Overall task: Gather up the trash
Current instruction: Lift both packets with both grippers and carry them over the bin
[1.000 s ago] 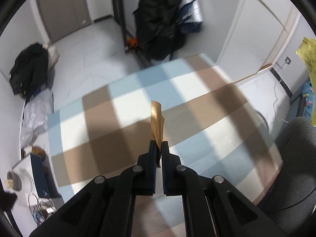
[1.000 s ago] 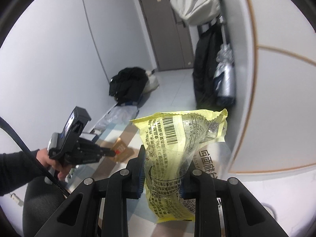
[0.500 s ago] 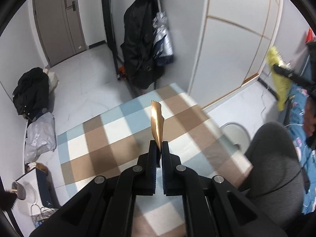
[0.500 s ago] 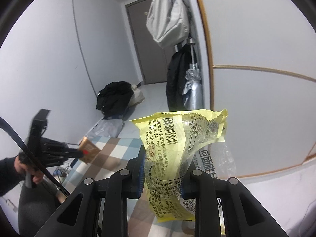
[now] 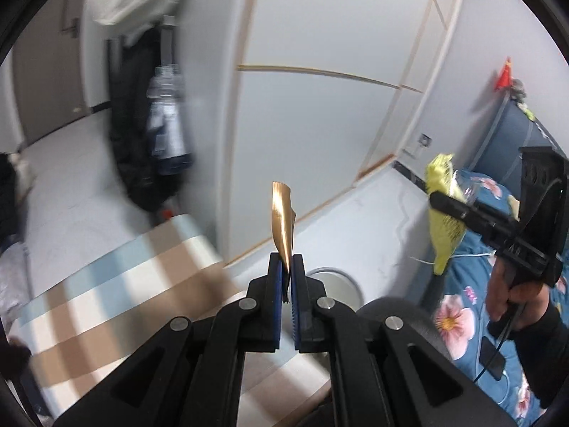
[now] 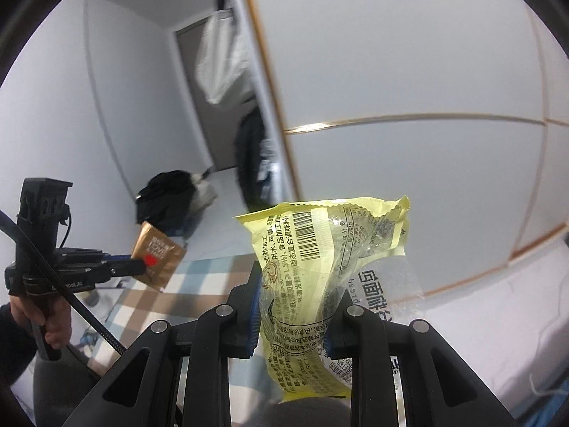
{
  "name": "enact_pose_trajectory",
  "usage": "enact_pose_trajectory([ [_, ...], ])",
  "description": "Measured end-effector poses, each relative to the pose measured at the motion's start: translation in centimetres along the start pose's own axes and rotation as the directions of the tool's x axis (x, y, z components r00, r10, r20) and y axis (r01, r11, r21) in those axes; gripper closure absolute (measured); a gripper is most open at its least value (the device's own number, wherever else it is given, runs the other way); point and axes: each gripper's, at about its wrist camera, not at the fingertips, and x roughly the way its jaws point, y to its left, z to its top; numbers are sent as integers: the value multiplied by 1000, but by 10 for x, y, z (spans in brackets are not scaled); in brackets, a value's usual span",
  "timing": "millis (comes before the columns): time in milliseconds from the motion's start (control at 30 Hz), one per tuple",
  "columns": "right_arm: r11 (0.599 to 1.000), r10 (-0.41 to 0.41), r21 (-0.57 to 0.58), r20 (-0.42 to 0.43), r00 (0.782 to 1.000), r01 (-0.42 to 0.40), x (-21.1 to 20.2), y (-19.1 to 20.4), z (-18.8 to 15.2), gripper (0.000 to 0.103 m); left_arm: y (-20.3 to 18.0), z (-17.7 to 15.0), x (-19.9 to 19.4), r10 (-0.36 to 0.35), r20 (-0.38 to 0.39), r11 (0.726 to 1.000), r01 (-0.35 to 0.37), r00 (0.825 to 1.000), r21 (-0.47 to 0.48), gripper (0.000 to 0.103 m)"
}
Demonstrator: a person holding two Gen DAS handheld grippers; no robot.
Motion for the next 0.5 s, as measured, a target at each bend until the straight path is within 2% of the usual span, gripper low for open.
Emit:
enact_pose_trajectory([
  [133, 996, -66, 61, -33, 997, 68, -1, -41, -14, 77, -20, 13, 55, -77, -69, 997, 79, 995, 27, 102],
  [200, 989, -102, 96, -66, 993, 108, 3, -63, -25, 77, -26, 15, 82, -87, -106, 995, 91, 991, 35, 102],
  [300, 976, -102, 180, -115, 988, 122, 15, -98, -44, 78, -35, 16, 130, -129, -189, 990, 136, 973, 26, 102],
  [500, 935, -86, 315, -239, 967, 161, 56, -159, -96, 77, -52, 3, 219, -138, -335, 987, 159, 932, 36, 102],
])
